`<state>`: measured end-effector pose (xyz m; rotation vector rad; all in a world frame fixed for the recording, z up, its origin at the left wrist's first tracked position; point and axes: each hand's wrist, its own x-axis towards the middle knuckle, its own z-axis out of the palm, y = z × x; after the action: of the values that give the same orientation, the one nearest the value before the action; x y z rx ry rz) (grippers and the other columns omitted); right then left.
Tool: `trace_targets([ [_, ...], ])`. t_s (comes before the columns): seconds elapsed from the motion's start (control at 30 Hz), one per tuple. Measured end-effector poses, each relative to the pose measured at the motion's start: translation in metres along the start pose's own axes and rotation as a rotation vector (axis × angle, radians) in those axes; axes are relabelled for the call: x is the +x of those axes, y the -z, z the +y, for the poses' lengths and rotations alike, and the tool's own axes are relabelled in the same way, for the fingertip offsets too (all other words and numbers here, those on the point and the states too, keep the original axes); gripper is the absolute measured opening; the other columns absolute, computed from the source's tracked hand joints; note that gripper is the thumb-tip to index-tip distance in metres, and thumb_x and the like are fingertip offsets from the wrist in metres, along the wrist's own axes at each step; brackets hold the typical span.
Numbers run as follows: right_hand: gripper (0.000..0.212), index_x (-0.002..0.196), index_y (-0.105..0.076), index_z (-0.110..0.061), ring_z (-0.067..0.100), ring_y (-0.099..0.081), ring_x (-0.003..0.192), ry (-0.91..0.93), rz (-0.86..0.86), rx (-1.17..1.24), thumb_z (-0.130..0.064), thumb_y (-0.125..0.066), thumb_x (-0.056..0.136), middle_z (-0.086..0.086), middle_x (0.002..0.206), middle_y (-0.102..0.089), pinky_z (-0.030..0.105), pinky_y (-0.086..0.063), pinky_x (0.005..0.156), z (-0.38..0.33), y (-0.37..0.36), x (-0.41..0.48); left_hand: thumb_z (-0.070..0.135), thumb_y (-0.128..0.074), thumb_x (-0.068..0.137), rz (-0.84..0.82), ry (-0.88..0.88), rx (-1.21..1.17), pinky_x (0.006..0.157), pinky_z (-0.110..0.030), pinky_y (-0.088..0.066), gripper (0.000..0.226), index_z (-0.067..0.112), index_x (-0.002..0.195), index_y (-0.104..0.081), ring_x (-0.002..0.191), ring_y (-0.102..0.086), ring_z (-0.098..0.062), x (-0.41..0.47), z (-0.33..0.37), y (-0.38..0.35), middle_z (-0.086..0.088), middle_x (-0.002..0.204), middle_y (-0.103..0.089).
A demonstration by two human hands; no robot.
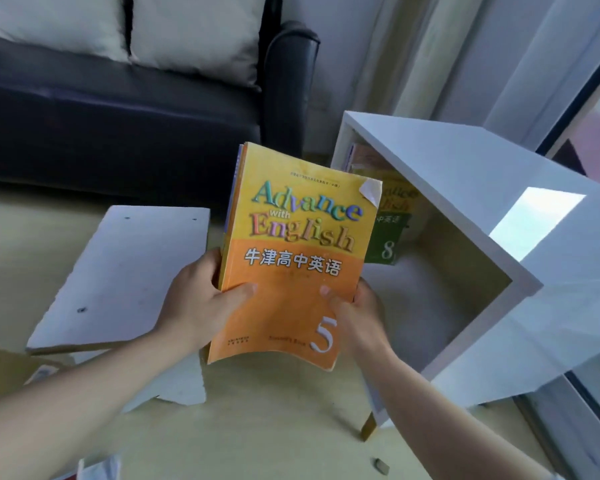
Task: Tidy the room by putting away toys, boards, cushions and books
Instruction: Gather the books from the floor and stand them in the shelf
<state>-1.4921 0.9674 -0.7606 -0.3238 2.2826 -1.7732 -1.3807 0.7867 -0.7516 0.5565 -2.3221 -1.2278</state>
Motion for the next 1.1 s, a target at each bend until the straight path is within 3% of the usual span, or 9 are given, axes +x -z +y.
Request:
trace_targets([
  [0.2,0.017,0.106,-0.068,-0.027,0.012,-0.068,0.095,-0.060,0.102,-0.012,-0.021,-0.061,0.091,-0.013,0.101,-0.072,0.037,-0.054,0.087,0.019,0.016,-0.010,0.050,-0.061,0.066,-0.068,0.024,0.079,0.078,-0.039,-0.053,0.041,0.032,0.103,-0.058,0.088,-0.062,-0.016,0.000,0.011,-0.021,0.013,0.096,-0.066],
  [0.4,0.012,0.101,-0.067,-0.026,0.015,-0.069,0.090,-0.050,0.223,-0.136,-0.027,-0.059,0.092,-0.009,0.098,-0.072,0.042,-0.055,0.087,0.027,0.025,-0.009,0.045,-0.068,0.078,-0.096,-0.001,0.045,0.076,-0.041,-0.055,0.026,0.036,0.099,-0.057,0.086,-0.064,-0.016,0.003,0.003,-0.047,0.013,0.096,-0.067],
  [0.5,0.013,0.096,-0.066,-0.023,0.011,-0.067,0.077,-0.053,0.274,-0.342,-0.030,-0.055,0.093,-0.010,0.089,-0.070,0.031,-0.055,0.069,0.023,0.023,0.000,0.049,-0.066,0.075,-0.054,0.001,0.111,0.061,-0.031,-0.052,0.026,0.032,0.094,-0.060,0.076,-0.062,-0.013,0.006,0.000,-0.052,0.012,0.088,-0.066],
  [0.6,0.017,0.085,-0.065,-0.020,0.007,-0.058,0.059,-0.129,0.303,-0.525,-0.031,-0.054,0.092,-0.011,0.073,-0.064,0.020,-0.038,0.051,0.018,0.017,0.008,0.044,-0.067,0.079,-0.058,0.004,0.195,0.050,-0.023,-0.042,0.019,0.029,0.090,-0.061,0.070,-0.060,-0.011,0.010,0.000,-0.055,0.010,0.085,-0.066],
  [0.7,0.018,0.079,-0.066,-0.021,0.019,-0.062,0.072,-0.182,0.326,-0.563,-0.033,-0.056,0.089,-0.006,0.078,-0.067,0.024,-0.042,0.062,0.015,0.010,0.019,0.043,-0.066,0.081,-0.055,0.008,0.253,0.048,-0.021,-0.036,0.018,0.029,0.090,-0.059,0.070,-0.058,-0.011,0.023,0.001,-0.054,0.010,0.085,-0.065],
  [0.8,0.018,0.086,-0.069,-0.021,0.026,-0.064,0.086,-0.192,0.360,-0.600,-0.036,-0.059,0.087,-0.001,0.094,-0.071,0.028,-0.045,0.069,0.015,0.006,0.035,0.045,-0.064,0.082,-0.062,0.008,0.280,0.053,-0.024,-0.044,0.023,0.027,0.095,-0.060,0.073,-0.059,-0.013,0.038,0.000,-0.058,0.009,0.087,-0.065],
  [0.97,0.026,0.102,-0.070,-0.020,0.029,-0.063,0.100,-0.211,0.394,-0.699,-0.040,-0.063,0.086,0.002,0.108,-0.069,0.030,-0.044,0.074,0.008,0.021,0.064,0.046,-0.065,0.080,-0.083,0.047,0.259,0.060,-0.029,-0.051,0.028,0.025,0.098,-0.062,0.078,-0.063,-0.017,0.053,0.000,-0.081,0.006,0.091,-0.068],
  [1.1,0.028,0.106,-0.067,-0.018,0.031,-0.061,0.104,-0.226,0.531,-0.599,-0.038,-0.061,0.088,0.006,0.112,-0.068,0.031,-0.043,0.079,0.021,0.024,0.090,0.039,-0.065,0.076,-0.114,0.021,0.229,0.069,-0.036,-0.055,0.027,0.022,0.098,-0.061,0.082,-0.064,-0.021,0.084,0.006,-0.105,0.002,0.091,-0.068],
])
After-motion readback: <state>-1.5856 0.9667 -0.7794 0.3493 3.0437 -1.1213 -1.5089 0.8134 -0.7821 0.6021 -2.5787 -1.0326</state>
